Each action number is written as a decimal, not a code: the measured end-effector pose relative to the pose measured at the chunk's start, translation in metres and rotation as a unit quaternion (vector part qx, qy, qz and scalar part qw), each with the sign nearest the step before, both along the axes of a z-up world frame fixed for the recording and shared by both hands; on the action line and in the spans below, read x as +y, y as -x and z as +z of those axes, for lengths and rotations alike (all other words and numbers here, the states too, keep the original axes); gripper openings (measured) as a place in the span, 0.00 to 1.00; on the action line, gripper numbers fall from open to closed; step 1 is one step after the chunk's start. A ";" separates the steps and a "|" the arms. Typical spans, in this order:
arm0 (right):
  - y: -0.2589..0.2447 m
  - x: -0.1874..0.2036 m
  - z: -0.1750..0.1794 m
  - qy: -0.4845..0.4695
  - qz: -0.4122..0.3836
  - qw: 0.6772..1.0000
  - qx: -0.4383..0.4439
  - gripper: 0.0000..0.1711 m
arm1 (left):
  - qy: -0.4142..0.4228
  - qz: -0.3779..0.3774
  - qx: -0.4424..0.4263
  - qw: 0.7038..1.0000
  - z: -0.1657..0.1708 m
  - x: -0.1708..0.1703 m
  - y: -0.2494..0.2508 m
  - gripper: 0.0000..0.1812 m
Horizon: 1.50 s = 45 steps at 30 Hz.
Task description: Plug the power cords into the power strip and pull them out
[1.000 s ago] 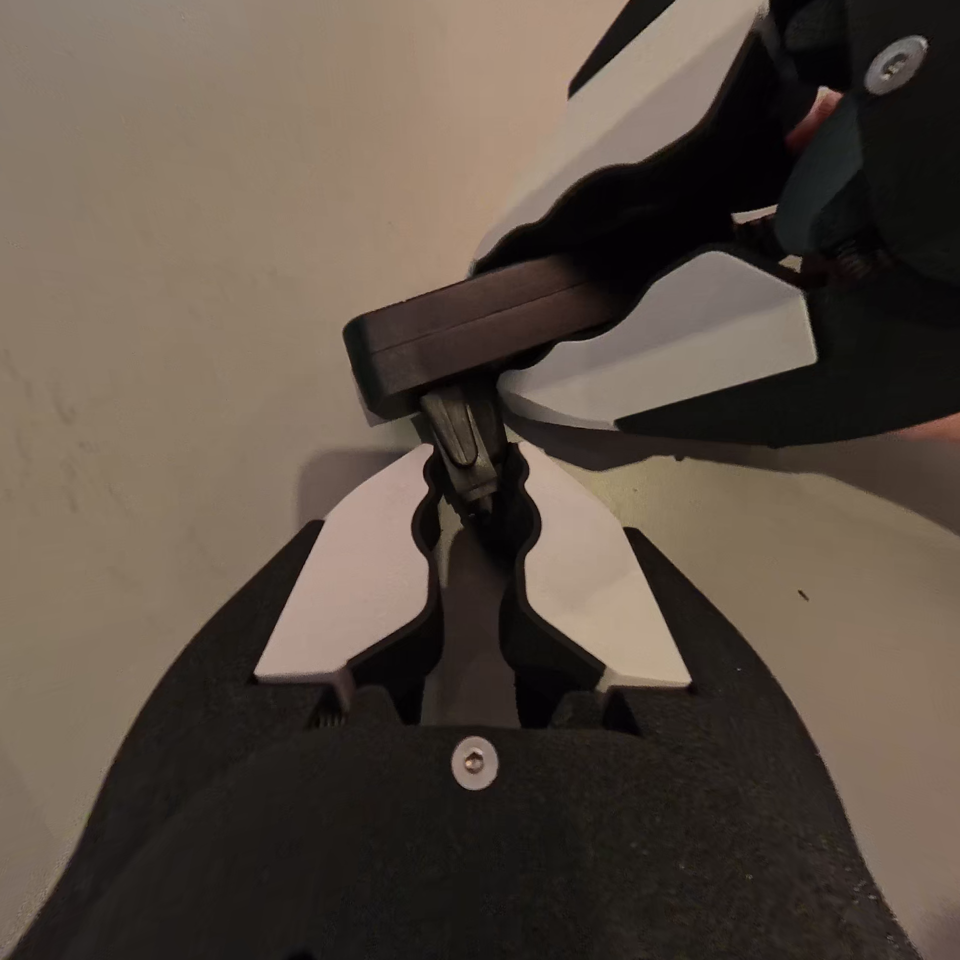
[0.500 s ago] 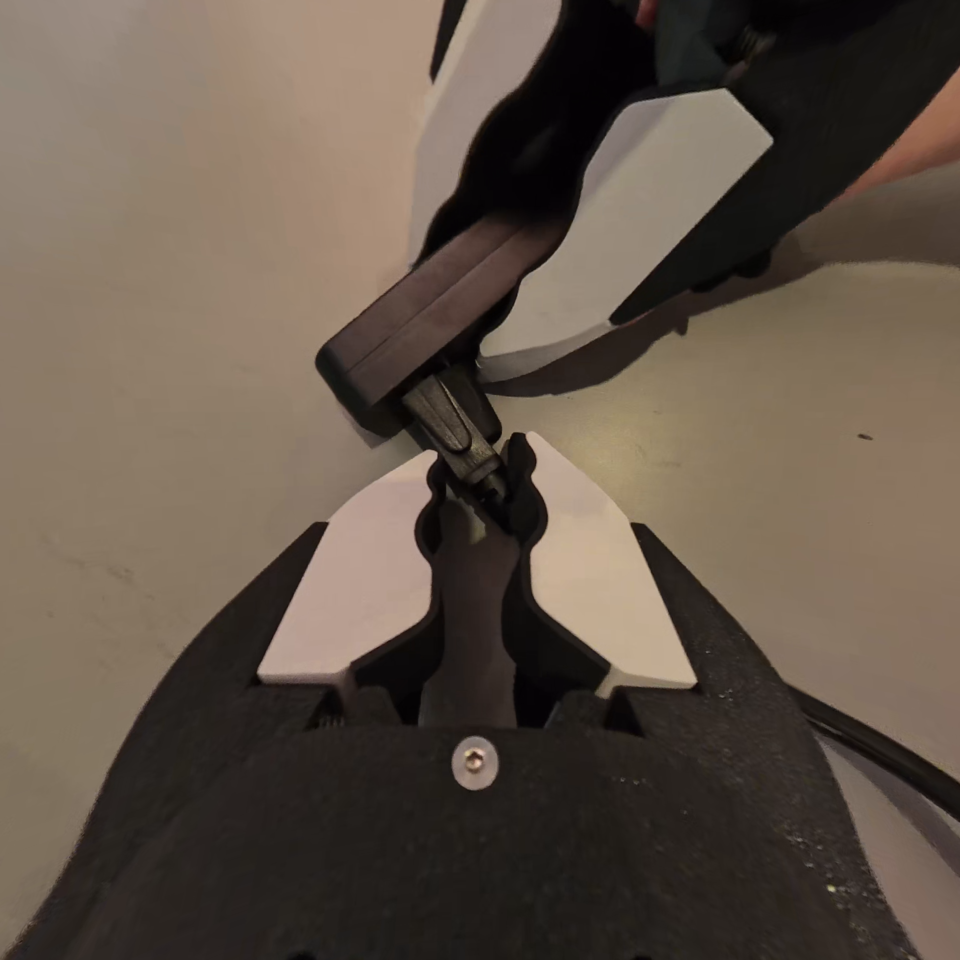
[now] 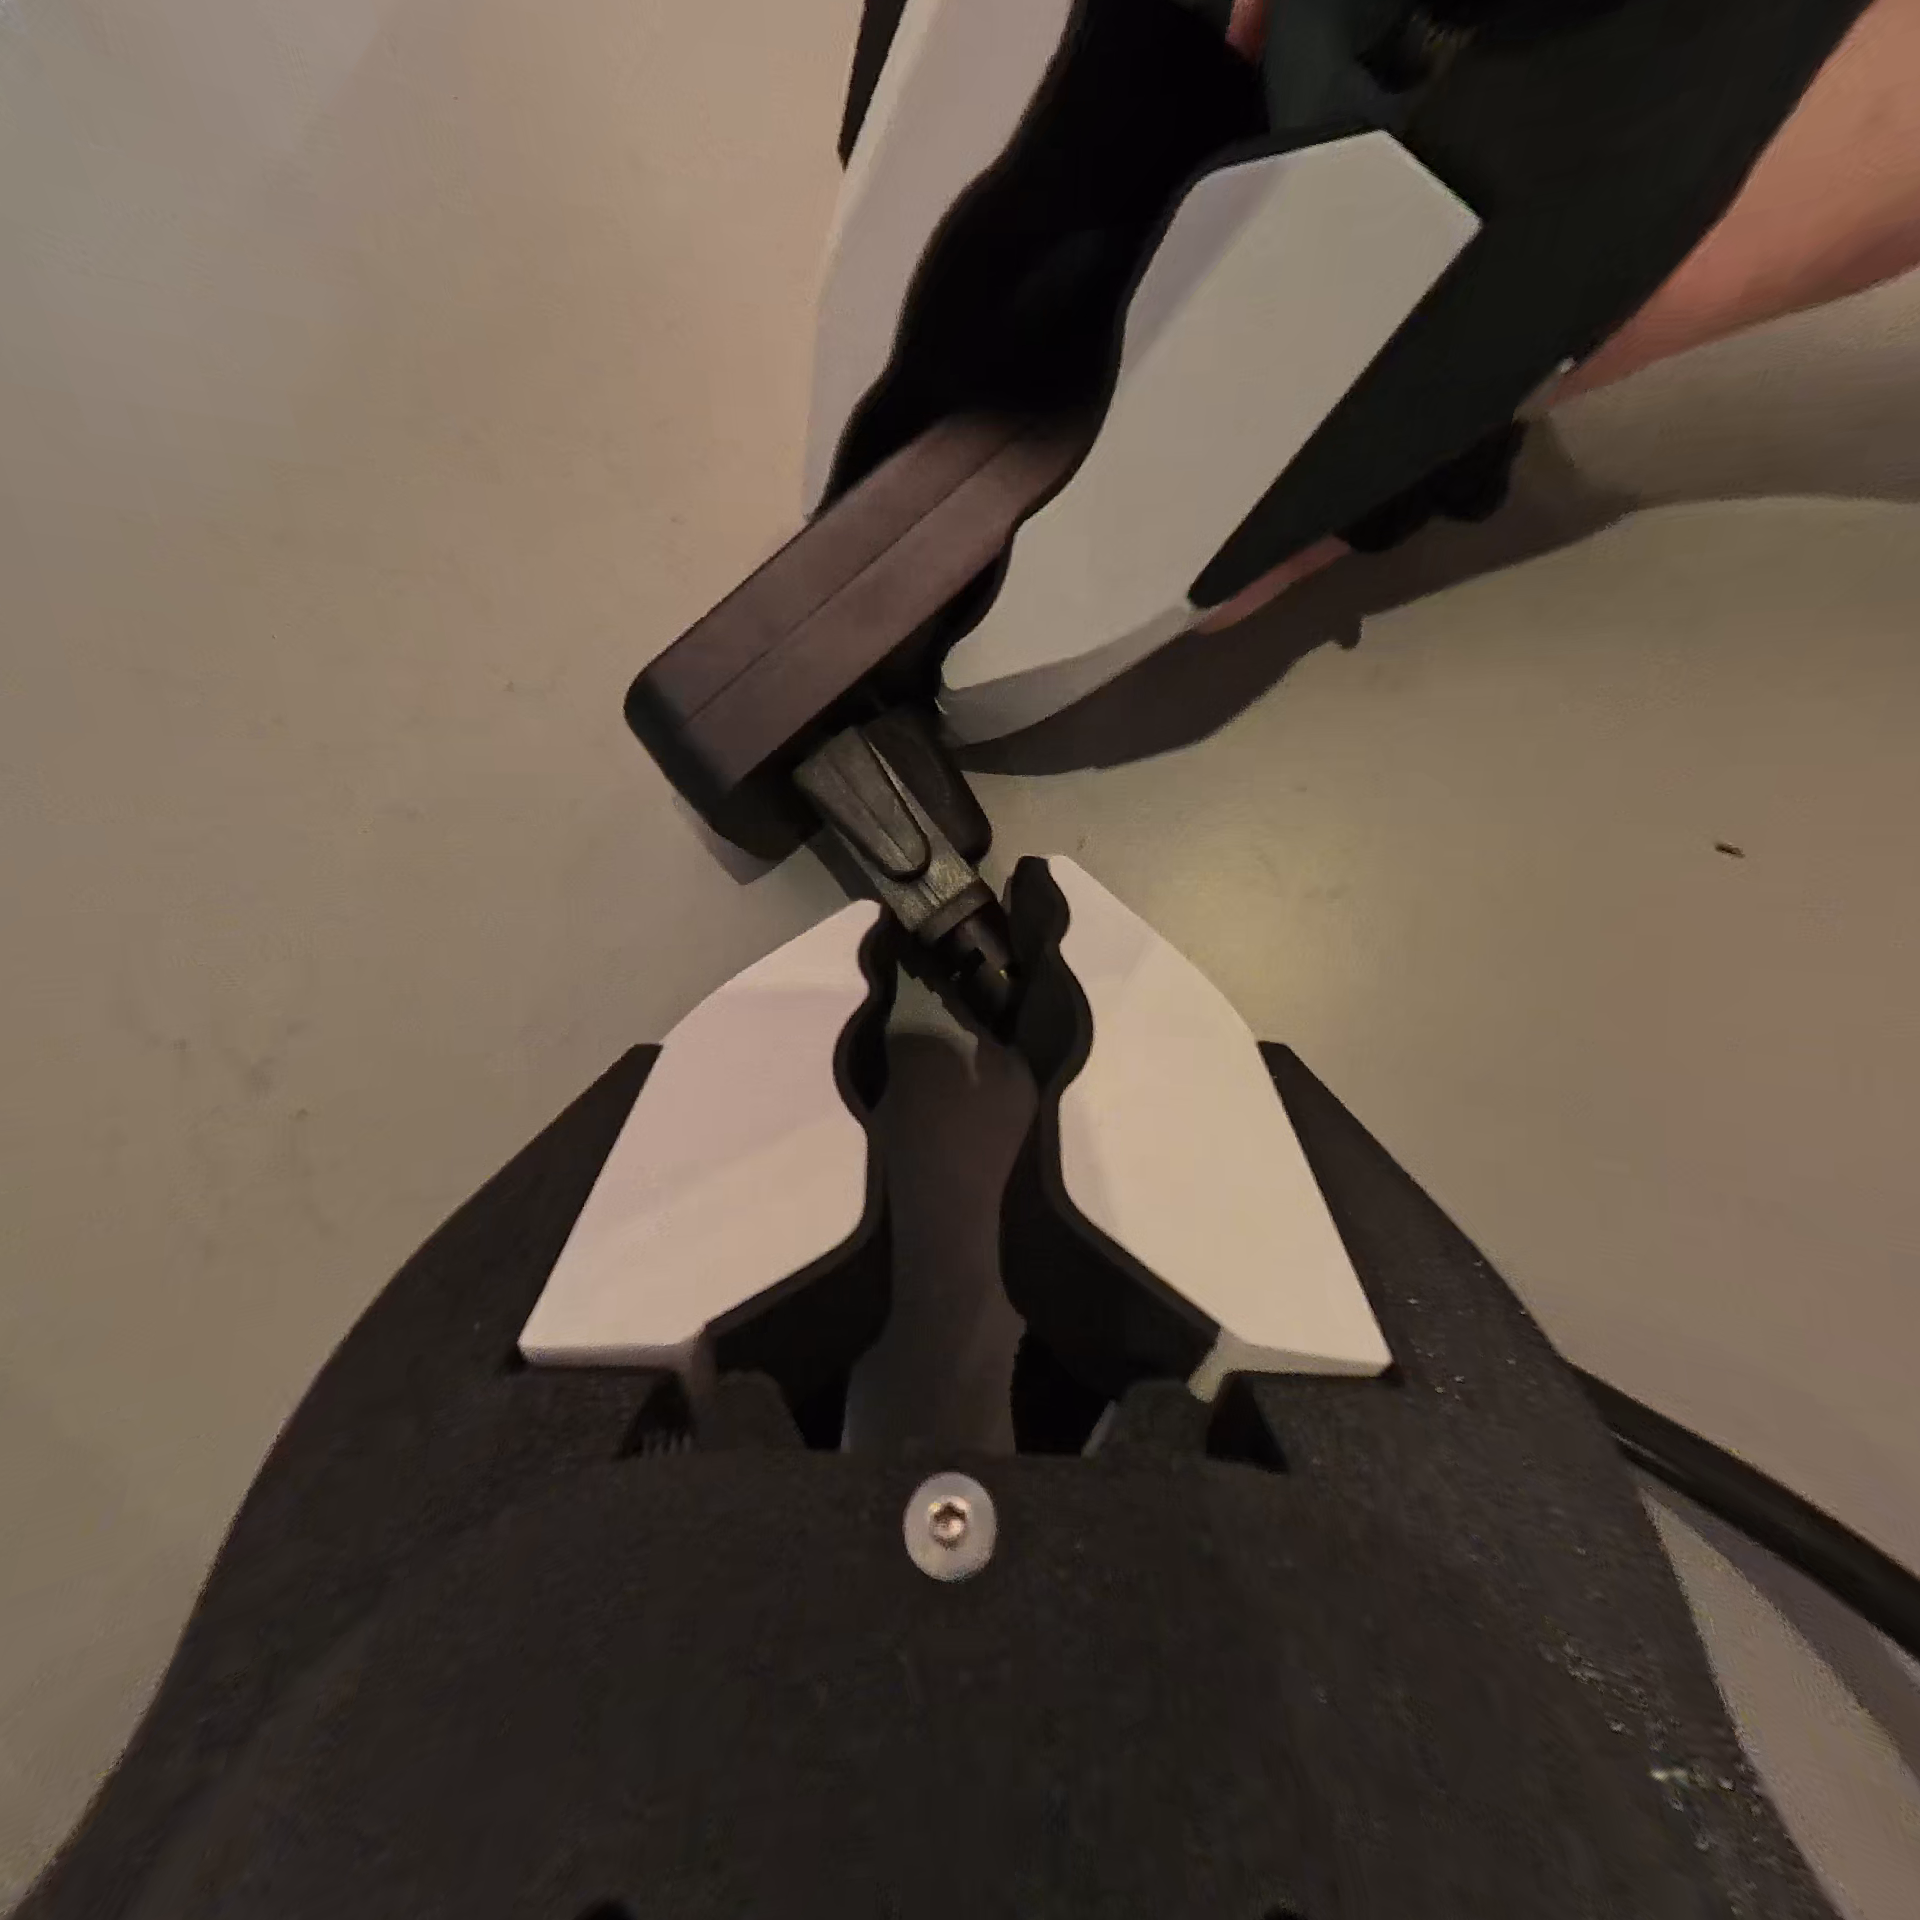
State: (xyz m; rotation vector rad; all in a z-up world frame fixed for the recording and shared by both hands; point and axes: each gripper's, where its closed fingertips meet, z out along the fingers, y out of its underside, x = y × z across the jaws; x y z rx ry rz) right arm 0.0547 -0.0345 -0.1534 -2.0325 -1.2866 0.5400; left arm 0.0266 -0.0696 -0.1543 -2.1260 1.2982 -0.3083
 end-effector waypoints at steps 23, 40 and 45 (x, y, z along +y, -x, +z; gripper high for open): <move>0.017 -0.005 0.005 -0.063 -0.011 0.998 -0.010 0.20 | 0.017 0.109 -0.046 0.993 -0.001 -0.009 0.013 0.12; 0.014 -0.017 0.001 -0.065 0.092 0.991 -0.077 0.19 | 0.044 0.073 -0.023 0.996 -0.002 -0.007 0.001 0.17; 0.007 -0.021 -0.002 -0.025 0.168 0.981 -0.096 0.27 | 0.044 0.068 -0.031 0.996 -0.002 -0.007 0.002 0.17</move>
